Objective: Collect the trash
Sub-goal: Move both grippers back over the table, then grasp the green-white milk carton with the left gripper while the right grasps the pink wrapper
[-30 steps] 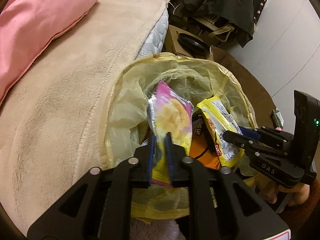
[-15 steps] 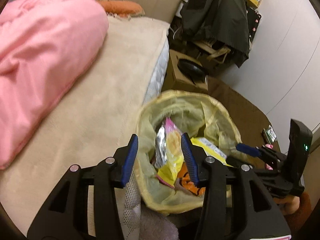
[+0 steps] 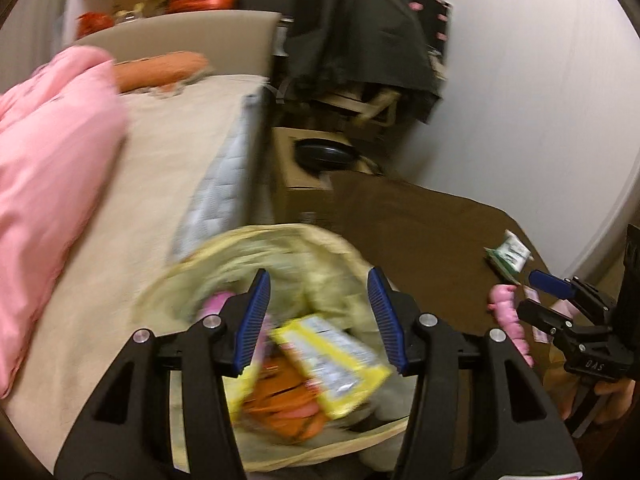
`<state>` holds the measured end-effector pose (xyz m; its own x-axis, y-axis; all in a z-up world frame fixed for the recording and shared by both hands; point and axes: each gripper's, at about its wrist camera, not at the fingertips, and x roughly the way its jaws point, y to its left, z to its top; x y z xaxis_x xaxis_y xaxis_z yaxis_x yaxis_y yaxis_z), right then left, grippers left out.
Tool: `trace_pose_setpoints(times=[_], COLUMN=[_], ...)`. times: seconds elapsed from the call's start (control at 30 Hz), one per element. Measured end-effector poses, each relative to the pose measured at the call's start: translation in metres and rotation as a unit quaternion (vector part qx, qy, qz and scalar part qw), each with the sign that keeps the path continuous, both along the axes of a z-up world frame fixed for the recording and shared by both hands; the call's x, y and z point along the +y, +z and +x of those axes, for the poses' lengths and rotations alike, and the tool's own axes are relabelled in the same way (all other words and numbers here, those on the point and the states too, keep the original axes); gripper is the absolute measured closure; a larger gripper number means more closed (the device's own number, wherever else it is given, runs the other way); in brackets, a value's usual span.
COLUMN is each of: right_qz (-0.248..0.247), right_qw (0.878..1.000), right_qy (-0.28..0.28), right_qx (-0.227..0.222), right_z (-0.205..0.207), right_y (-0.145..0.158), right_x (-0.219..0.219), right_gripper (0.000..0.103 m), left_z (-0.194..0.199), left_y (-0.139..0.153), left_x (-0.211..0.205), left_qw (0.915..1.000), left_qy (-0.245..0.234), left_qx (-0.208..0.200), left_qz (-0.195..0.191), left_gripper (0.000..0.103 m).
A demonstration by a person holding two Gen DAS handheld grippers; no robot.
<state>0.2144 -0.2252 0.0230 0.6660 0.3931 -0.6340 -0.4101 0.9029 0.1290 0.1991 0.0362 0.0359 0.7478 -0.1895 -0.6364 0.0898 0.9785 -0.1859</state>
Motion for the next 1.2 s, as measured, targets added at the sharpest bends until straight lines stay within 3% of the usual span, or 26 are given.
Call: trace_pose_setpoints(times=[0.2,0.33,0.43,0.6,0.73,0.97,1.07,1.2], right_qz=[-0.032,-0.035,-0.037,-0.022,-0.007,0.014,0.017,0.018], right_qw=[0.995,0.989,0.984,0.981,0.977,0.974,0.974,0.974], right_qy=[-0.097,-0.143,-0.173,-0.19,-0.208,-0.219,-0.219,-0.215], right_qx=[-0.008,0.02,0.03,0.037,0.046,0.058,0.061,0.063], right_z=[-0.023,-0.036,-0.051,-0.073,-0.081,-0.079,-0.075,-0.068], right_y=[-0.009,-0.025,-0.033,-0.045,-0.055,-0.069,-0.073,-0.074], right_x=[-0.08,-0.123,-0.151,-0.177,-0.193,-0.206,-0.206,-0.201], right_gripper=[0.037,0.037,0.037,0.037,0.037,0.037,0.037,0.037], left_z=[0.027,0.047,0.064,0.099,0.133,0.164,0.169,0.181], left_y=[-0.011,-0.023,-0.032,-0.04,-0.046,-0.078,-0.09,-0.098], left_x=[-0.078,-0.142,-0.198,-0.291,-0.342,-0.389,-0.396,-0.39], left_qw=[0.9956,0.984,0.9672,0.9322,0.9169,0.9022,0.9024,0.9123], left_qy=[-0.092,-0.175,-0.252,-0.357,-0.388,-0.394,-0.383,-0.349], left_qx=[0.004,0.021,0.031,0.031,0.038,0.075,0.09,0.14], left_qz=[-0.014,-0.025,-0.015,0.051,0.088,0.158,0.176,0.163], left_gripper=[0.055,0.055,0.054,0.045,0.04,0.04,0.04,0.042])
